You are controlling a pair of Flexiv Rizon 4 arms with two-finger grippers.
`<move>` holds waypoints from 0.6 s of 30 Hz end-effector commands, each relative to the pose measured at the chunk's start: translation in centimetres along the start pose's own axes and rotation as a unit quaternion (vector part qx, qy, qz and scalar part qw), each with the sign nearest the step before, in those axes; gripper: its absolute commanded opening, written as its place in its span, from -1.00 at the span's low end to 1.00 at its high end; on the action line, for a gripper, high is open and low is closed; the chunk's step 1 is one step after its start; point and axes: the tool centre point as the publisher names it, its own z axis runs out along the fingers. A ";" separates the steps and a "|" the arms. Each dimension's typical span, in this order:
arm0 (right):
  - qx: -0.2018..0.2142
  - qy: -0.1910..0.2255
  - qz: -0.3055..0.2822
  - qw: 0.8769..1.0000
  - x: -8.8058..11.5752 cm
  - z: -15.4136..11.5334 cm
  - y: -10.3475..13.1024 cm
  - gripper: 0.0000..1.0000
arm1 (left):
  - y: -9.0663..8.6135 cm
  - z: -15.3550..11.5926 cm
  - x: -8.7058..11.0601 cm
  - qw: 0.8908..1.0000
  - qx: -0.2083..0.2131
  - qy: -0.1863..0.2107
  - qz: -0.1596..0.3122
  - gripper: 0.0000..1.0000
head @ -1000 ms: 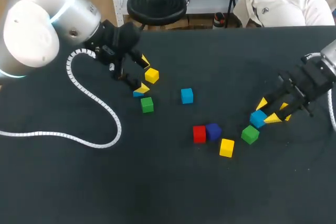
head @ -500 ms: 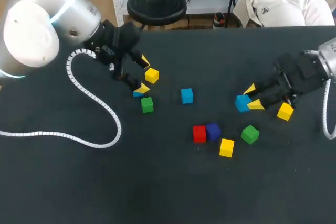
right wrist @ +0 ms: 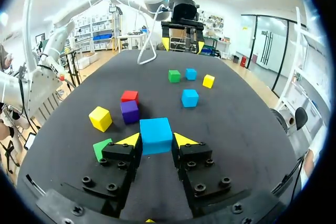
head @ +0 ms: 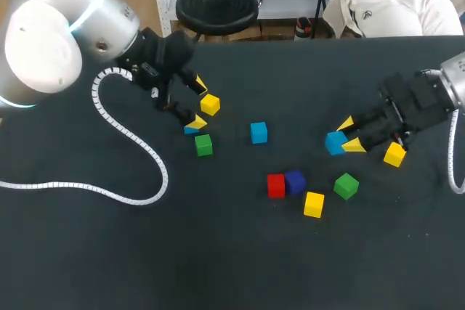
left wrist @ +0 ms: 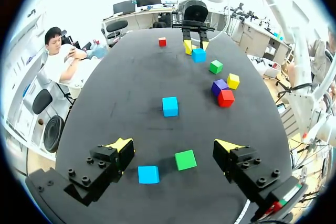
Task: Place the blue cubes, place green cubes on the blue cubes, place the yellow cubes on the green cubes, then place the red cubes on the yellow cubes, and place purple cube on the red cubes.
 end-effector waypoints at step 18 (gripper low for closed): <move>0.020 -0.014 0.011 1.000 -3.4 4.1 -1.8 -1.00 | 0.0 0.0 0.1 1.000 0.000 -0.001 0.001 1.00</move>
